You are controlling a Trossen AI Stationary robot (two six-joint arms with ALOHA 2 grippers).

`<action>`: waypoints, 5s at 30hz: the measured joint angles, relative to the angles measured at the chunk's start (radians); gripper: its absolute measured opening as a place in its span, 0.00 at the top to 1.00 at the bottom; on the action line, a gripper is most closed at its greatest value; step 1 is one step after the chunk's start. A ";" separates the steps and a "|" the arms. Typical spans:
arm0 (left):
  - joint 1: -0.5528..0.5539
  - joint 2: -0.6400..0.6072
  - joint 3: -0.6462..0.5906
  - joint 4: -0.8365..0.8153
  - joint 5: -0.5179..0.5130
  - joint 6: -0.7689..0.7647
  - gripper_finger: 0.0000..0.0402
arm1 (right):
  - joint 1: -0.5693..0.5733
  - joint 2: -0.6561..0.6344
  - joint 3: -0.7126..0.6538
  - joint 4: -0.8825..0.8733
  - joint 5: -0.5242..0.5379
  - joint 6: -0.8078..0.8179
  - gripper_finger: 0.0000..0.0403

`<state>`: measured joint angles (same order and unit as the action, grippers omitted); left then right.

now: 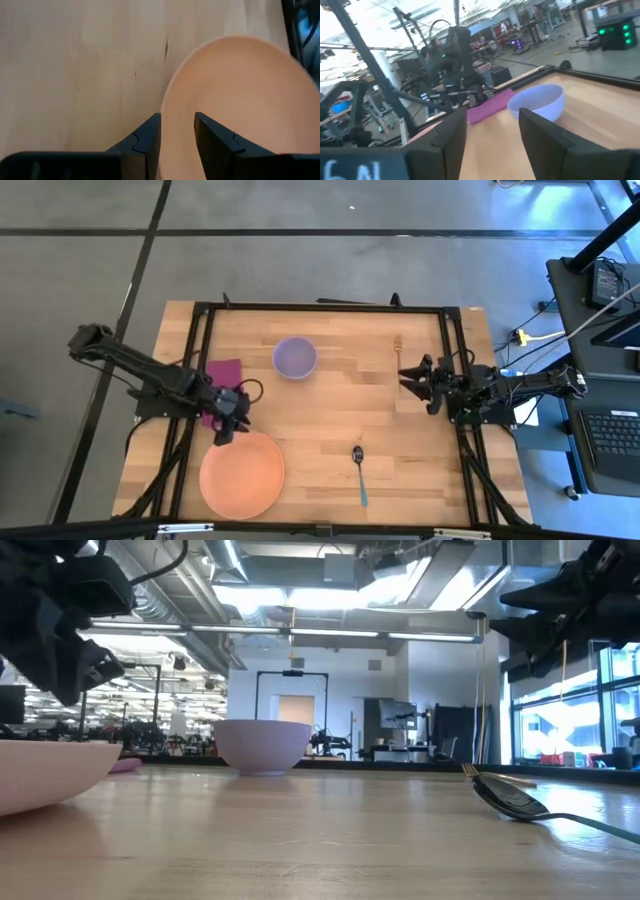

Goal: Set table place
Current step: Move the orange plate to the center of the table

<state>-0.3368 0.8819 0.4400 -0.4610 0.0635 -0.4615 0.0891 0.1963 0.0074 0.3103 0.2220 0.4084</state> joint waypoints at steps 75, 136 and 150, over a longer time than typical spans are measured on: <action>0.041 0.375 0.122 0.362 -0.366 -0.420 0.99 | 0.000 0.000 0.000 0.005 0.026 0.004 0.55; 0.359 0.729 0.280 0.309 -0.284 -0.375 0.92 | 0.000 0.000 0.000 -0.008 0.079 0.112 0.55; 0.360 0.729 0.338 0.311 -0.248 -0.313 0.79 | 0.000 0.000 0.000 -0.007 0.079 0.111 0.55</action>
<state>0.0231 1.6108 0.7782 -0.1501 -0.1841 -0.7746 0.0894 0.1963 0.0071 0.3029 0.3012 0.5194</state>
